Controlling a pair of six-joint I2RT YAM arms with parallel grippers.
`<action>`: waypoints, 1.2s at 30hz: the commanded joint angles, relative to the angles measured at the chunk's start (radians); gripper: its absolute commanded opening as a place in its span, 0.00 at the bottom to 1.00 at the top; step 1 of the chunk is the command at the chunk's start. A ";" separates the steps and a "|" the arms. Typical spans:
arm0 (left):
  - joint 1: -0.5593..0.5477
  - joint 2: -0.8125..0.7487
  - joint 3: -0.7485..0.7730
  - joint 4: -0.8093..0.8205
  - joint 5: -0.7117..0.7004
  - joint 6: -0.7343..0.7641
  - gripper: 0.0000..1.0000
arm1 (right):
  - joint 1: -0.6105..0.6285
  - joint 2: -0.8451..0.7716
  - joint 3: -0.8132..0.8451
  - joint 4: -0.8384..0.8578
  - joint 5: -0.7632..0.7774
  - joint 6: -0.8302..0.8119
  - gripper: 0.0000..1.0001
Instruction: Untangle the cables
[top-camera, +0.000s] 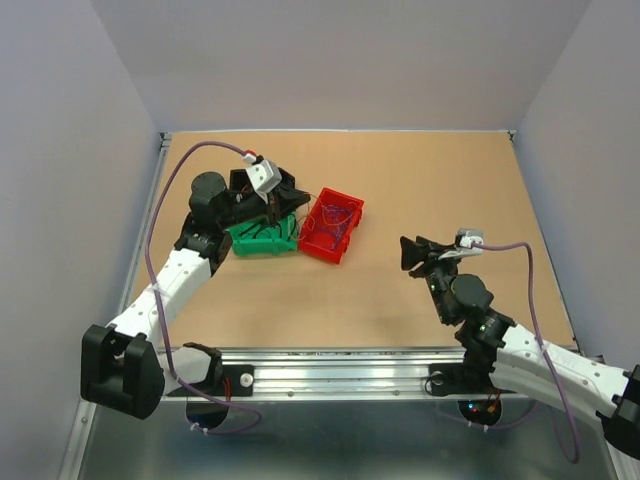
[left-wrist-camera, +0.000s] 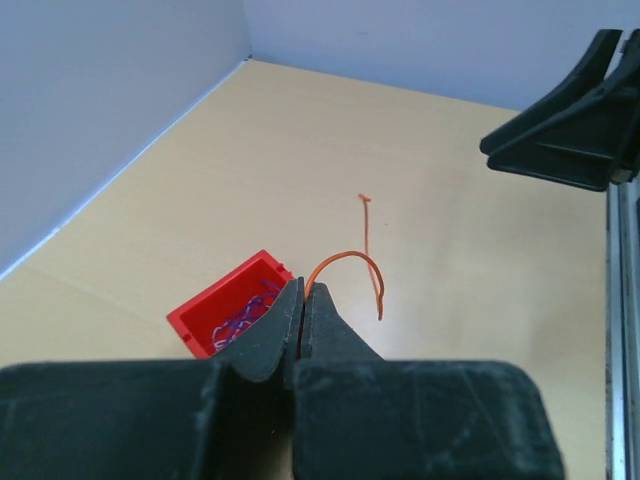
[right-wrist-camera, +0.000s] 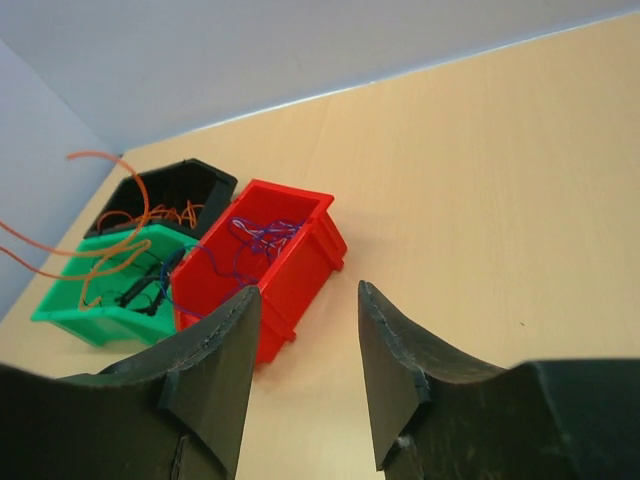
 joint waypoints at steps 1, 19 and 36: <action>0.004 0.001 0.084 -0.042 -0.087 0.114 0.00 | -0.004 0.005 0.067 -0.024 -0.008 -0.034 0.49; 0.150 0.513 0.466 0.023 -0.064 0.225 0.00 | -0.004 -0.009 0.059 -0.024 -0.064 -0.067 0.50; 0.397 0.749 0.511 -0.272 0.133 0.568 0.00 | -0.003 -0.055 0.048 -0.036 -0.073 -0.069 0.50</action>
